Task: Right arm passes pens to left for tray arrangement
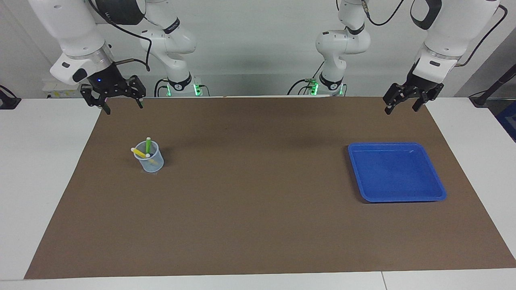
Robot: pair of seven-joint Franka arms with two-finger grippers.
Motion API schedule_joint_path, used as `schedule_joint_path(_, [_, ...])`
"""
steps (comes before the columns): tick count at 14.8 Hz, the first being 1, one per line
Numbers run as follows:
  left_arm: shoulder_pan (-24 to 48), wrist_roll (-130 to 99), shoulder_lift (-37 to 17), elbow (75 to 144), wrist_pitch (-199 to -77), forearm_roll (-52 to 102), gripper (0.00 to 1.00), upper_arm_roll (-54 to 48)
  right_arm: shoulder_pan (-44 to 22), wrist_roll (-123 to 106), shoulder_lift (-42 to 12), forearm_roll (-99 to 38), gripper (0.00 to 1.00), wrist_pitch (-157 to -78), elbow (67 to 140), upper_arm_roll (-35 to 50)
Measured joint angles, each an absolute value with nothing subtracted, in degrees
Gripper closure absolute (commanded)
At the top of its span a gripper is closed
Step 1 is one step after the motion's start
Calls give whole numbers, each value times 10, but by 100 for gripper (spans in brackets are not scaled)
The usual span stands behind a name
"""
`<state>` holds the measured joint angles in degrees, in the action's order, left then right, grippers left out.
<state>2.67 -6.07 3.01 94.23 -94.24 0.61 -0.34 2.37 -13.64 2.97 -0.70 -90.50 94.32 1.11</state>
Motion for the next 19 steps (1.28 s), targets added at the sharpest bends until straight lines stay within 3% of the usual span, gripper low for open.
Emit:
schedule_joint_path(5, [27, -60, 30, 942, -942, 6, 0, -3, 24, -141, 30, -7, 0, -908, 943, 4])
schedule_joint_path(9, [27, -59, 30, 942, -942, 6, 0, -3, 29, -215, 30, -7, 0, -958, 965, -1])
schedule_joint_path(19, [27, -58, 30, 942, -943, 6, 0, -3, 61, -577, 61, -7, 0, -1078, 1120, -5])
